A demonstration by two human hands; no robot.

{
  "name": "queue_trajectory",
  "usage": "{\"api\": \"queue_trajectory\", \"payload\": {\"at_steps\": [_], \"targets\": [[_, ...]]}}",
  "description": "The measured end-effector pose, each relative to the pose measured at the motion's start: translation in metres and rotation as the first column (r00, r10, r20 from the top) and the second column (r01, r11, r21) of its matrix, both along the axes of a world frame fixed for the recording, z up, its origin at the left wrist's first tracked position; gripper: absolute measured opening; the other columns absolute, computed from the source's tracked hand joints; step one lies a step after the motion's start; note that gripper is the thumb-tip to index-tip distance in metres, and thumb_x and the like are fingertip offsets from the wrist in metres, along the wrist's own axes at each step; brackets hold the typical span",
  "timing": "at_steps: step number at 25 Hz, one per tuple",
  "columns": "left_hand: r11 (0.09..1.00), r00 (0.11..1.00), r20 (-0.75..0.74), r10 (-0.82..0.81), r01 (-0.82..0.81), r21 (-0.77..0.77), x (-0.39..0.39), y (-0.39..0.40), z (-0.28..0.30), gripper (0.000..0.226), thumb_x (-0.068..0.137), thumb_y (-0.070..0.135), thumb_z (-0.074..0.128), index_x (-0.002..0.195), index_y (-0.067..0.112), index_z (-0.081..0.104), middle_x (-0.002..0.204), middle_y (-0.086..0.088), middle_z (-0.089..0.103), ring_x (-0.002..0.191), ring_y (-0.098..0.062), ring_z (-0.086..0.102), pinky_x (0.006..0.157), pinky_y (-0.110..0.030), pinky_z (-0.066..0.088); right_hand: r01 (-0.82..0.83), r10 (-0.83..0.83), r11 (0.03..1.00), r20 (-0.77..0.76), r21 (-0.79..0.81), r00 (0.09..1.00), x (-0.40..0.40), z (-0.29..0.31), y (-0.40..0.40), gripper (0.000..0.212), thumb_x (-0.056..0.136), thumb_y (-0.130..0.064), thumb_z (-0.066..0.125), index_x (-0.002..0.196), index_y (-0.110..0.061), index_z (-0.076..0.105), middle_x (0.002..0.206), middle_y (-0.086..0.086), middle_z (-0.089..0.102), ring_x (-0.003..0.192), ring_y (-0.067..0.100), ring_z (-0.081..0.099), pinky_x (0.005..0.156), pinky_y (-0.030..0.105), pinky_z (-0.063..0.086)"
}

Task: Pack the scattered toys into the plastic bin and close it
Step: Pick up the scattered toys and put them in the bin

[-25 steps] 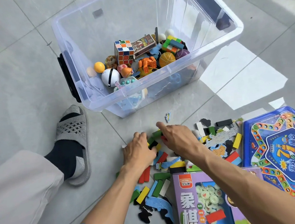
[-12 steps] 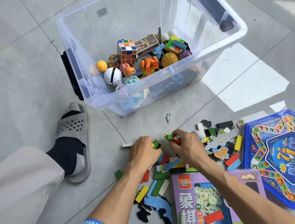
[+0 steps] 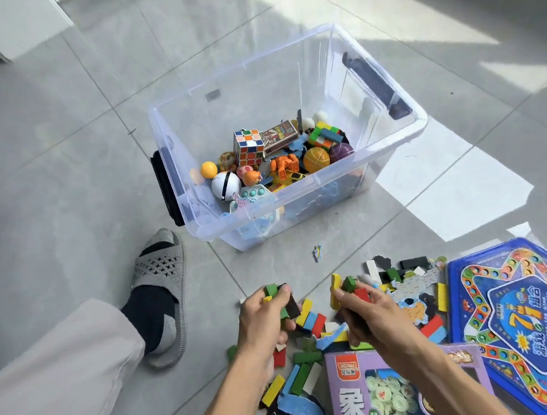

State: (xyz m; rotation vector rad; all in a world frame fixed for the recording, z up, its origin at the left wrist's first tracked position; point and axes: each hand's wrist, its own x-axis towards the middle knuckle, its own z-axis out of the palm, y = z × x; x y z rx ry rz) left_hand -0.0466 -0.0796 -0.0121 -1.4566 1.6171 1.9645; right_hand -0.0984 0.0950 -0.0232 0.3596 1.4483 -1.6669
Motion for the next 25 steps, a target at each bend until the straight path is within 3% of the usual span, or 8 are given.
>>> {"api": "queue_trajectory", "payload": {"at_steps": [6, 8, 10, 12, 15, 18, 21, 25], "targets": [[0.957, 0.906, -0.373, 0.198, -0.097, 0.272, -0.108, -0.037, 0.153, 0.016, 0.094, 0.025, 0.052, 0.089, 0.011, 0.058, 0.069, -0.009, 0.063, 0.051, -0.016, 0.056, 0.041, -0.017, 0.035, 0.114, -0.126, 0.990, -0.152, -0.088, 0.980, -0.124, 0.155, -0.074, 0.020, 0.089, -0.029, 0.068, 0.081, -0.013, 0.057, 0.069, 0.009, 0.051, 0.049, 0.017, 0.044, 0.045, 0.025, 0.046], [0.961, 0.922, -0.322, 0.215, -0.142, 0.235, -0.138, -0.046, 0.183, 0.030, 0.092, 0.039, 0.052, 0.105, 0.013, 0.056, 0.092, -0.014, 0.064, 0.084, -0.029, 0.066, 0.070, -0.033, 0.051, 0.153, -0.166, 0.982, -0.121, -0.107, 0.979, -0.158, 0.196, -0.090, 0.039, 0.090, -0.043, 0.063, 0.108, -0.009, 0.057, 0.097, 0.014, 0.056, 0.078, 0.026, 0.059, 0.069, 0.034, 0.056], [0.981, 0.957, -0.232, 0.174, -0.148, 0.124, -0.142, -0.051, 0.189, 0.045, 0.092, 0.046, 0.051, 0.123, 0.014, 0.051, 0.110, -0.010, 0.057, 0.107, -0.032, 0.060, 0.090, -0.042, 0.045, 0.179, -0.185, 0.981, -0.091, -0.077, 0.978, -0.171, 0.206, -0.091, 0.065, 0.092, -0.048, 0.058, 0.141, -0.011, 0.039, 0.136, 0.020, 0.046, 0.116, 0.034, 0.053, 0.095, 0.038, 0.048], [0.986, 0.957, -0.245, 0.157, -0.164, -0.010, -0.125, -0.045, 0.188, 0.031, 0.094, 0.042, 0.052, 0.108, 0.014, 0.056, 0.101, -0.002, 0.056, 0.090, -0.021, 0.059, 0.087, -0.039, 0.042, 0.144, -0.142, 0.990, -0.144, 0.006, 0.979, -0.161, 0.201, -0.080, 0.067, 0.094, -0.046, 0.057, 0.146, -0.011, 0.034, 0.152, 0.017, 0.035, 0.130, 0.035, 0.046, 0.104, 0.040, 0.043], [0.960, 0.936, -0.331, 0.123, -0.197, -0.201, -0.084, -0.020, 0.161, 0.014, 0.094, 0.029, 0.057, 0.103, 0.021, 0.065, 0.104, 0.000, 0.063, 0.092, -0.015, 0.060, 0.093, -0.037, 0.047, 0.111, -0.092, 0.991, -0.226, 0.074, 0.970, -0.124, 0.159, -0.051, 0.037, 0.095, -0.033, 0.059, 0.123, -0.008, 0.057, 0.128, 0.014, 0.059, 0.102, 0.031, 0.066, 0.088, 0.038, 0.056], [0.942, 0.958, -0.274, -0.089, -0.009, -0.336, -0.057, 0.019, 0.113, 0.019, 0.093, 0.025, 0.057, 0.111, 0.028, 0.062, 0.112, 0.005, 0.063, 0.103, -0.014, 0.059, 0.092, -0.033, 0.048, 0.041, 0.036, 0.960, -0.270, 0.275, 0.962, -0.078, 0.094, -0.011, 0.016, 0.096, -0.021, 0.057, 0.103, -0.010, 0.067, 0.104, 0.011, 0.070, 0.080, 0.029, 0.069, 0.079, 0.042, 0.058], [0.900, 0.956, -0.093, -0.279, 0.226, -0.372, -0.047, 0.052, 0.063, 0.026, 0.090, 0.024, 0.058, 0.116, 0.023, 0.064, 0.113, 0.002, 0.065, 0.107, -0.017, 0.061, 0.086, -0.025, 0.045, -0.112, 0.472, 0.719, -0.364, 0.685, 0.803, -0.043, 0.031, 0.020, 0.020, 0.087, -0.028, 0.058, 0.100, -0.017, 0.069, 0.100, 0.003, 0.071, 0.089, 0.023, 0.067, 0.080, 0.036, 0.051], [0.757, 0.843, 0.281, -0.459, 0.537, -0.372, -0.011, 0.058, -0.013, 0.037, 0.086, 0.025, 0.061, 0.123, 0.020, 0.060, 0.127, -0.002, 0.061, 0.112, -0.020, 0.058, 0.085, -0.024, 0.042, -0.296, 0.873, 0.346, -0.189, 0.890, 0.450, 0.008, -0.031, 0.039, 0.052, 0.083, -0.042, 0.056, 0.132, -0.026, 0.050, 0.140, -0.002, 0.050, 0.120, 0.025, 0.049, 0.090, 0.038, 0.047]]}}
